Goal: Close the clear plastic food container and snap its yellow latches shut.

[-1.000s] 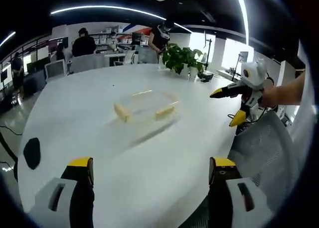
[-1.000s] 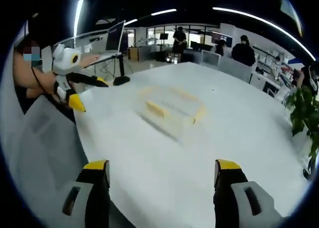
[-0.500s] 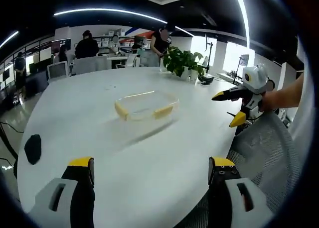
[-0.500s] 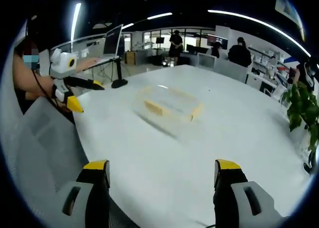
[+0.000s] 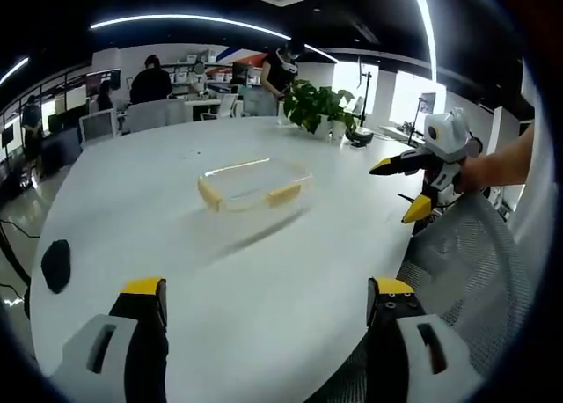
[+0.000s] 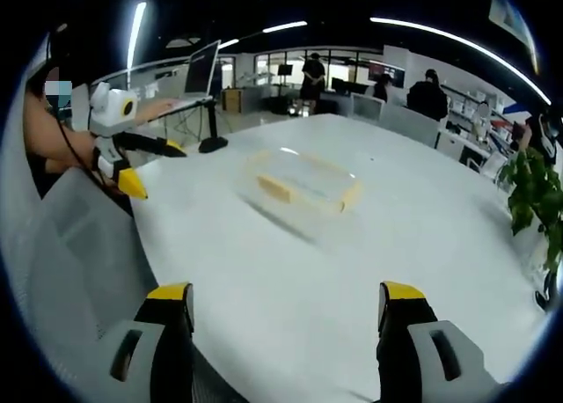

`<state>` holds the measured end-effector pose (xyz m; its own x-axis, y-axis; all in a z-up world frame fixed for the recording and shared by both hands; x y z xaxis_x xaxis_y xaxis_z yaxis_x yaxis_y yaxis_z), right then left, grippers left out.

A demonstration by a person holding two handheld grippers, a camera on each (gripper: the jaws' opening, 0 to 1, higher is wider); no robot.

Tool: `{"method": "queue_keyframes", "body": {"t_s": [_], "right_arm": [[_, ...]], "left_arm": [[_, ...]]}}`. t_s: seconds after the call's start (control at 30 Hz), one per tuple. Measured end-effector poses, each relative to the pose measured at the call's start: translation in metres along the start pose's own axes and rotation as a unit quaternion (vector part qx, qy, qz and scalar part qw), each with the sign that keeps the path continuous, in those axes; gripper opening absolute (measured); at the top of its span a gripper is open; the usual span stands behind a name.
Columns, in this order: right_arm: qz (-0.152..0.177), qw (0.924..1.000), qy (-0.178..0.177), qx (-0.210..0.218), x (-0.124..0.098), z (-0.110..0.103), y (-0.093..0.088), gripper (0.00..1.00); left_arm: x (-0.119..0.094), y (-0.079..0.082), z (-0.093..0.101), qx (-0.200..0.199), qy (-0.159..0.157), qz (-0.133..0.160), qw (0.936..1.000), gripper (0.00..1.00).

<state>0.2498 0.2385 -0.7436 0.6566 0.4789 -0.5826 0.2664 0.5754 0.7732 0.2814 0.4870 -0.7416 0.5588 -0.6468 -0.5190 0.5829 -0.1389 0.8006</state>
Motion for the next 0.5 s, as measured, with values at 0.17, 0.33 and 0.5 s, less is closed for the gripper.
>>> {"method": "queue_keyframes", "body": {"t_s": [0.17,0.33,0.5], "right_arm": [[0.0,1.0,-0.001,0.001,-0.0001,0.0004,-0.0004,0.87],[-0.003,1.0,0.001,0.0,0.0003,-0.0013,-0.0012,0.87],[-0.003,1.0,0.001,-0.001,0.0005,-0.0014,-0.0018,0.86]], "left_arm": [[-0.0003,-0.0008,0.0008,-0.001,-0.001,-0.002,1.0,0.95],[-0.0003,-0.0015,0.0011,0.0,-0.002,-0.002,1.0,0.95],[-0.0004,-0.0014,0.001,-0.002,-0.002,0.0,1.0,0.95]]}}
Point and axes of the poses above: the point that each gripper's makers call its tool centre point, and the gripper's own axes: x roughly forward along the fingers, z roughly to its right, y roughly out of its top, the point moved 2 cm from there along -x, roughly backward along the fingers, and after that the axes turned 15 degrees about -x, right-handed, at the moved point
